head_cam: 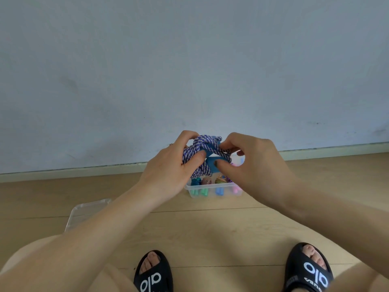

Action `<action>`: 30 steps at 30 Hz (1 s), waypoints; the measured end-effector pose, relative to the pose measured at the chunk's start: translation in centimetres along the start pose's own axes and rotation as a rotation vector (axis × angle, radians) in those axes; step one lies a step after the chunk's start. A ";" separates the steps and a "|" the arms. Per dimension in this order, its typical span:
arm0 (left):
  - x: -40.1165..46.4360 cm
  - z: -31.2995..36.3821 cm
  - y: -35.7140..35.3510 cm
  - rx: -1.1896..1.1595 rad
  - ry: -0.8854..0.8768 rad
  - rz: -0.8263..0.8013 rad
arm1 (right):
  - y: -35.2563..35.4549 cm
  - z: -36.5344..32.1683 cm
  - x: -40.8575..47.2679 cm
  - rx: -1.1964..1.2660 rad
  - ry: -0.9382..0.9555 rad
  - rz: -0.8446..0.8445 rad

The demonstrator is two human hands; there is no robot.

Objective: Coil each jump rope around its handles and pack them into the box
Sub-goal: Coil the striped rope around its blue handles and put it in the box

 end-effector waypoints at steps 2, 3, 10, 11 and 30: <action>0.0 0.0 -0.1 0.019 0.015 0.009 | -0.7 0.0 -0.1 -0.105 0.022 0.005; 0.0 0.0 -0.2 0.025 0.021 0.012 | -0.9 0.0 -0.1 -0.126 0.029 0.014; 0.0 0.2 -0.5 0.104 0.026 0.048 | -1.8 0.0 0.7 -0.054 0.040 0.091; -0.1 0.2 -0.5 0.117 0.024 0.050 | -1.9 0.2 0.7 -0.034 0.040 0.090; 0.8 -0.2 -0.9 0.058 0.036 -0.003 | -1.8 -0.4 0.6 -0.214 0.156 -0.006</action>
Point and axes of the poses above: each hand's wrist, its own x-axis towards the middle knuckle, its own y-axis out of the back of the hand, z = x × y, the point moved 4 cm from there along x, towards the middle knuckle, and after that the axes turned 6 degrees about -z, right-handed, at the moved point
